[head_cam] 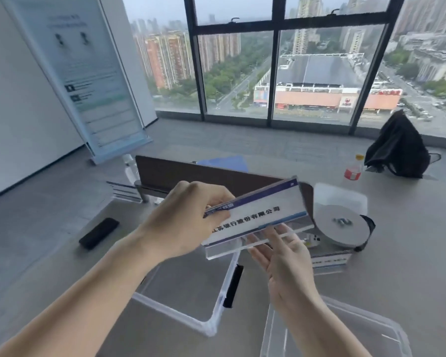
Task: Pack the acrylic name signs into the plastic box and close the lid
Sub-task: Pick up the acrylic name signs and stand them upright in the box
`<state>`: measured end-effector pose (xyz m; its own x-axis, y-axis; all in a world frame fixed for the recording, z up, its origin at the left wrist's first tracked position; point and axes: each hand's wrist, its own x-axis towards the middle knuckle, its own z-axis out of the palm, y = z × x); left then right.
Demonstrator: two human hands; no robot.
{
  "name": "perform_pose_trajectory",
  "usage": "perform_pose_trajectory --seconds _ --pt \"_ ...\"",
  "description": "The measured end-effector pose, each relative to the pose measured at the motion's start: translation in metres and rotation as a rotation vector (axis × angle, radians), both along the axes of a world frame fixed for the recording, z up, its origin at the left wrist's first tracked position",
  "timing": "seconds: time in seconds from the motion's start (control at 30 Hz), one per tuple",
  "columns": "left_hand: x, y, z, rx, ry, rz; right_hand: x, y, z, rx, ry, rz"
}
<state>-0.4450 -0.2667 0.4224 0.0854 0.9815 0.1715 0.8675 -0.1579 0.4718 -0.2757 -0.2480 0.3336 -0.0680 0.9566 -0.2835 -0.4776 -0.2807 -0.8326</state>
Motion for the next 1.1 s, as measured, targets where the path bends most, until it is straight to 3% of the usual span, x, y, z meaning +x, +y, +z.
perform_pose_trajectory --seconds 0.4,0.67,0.83,1.1 --pt "-0.215 0.019 -0.146 -0.296 -0.413 0.279 -0.212 0.045 -0.111 -0.228 -0.131 0.137" --pt "-0.262 0.039 -0.264 -0.509 -0.456 0.290 -0.279 0.059 -0.216 -0.398 -0.375 0.124" --pt "-0.279 0.049 -0.329 -0.534 -0.469 0.382 -0.305 0.074 -0.266 -0.452 -0.454 0.213" --pt "-0.276 0.063 -0.376 -0.544 -0.344 0.434 -0.331 0.089 -0.302 -0.605 -0.472 0.213"
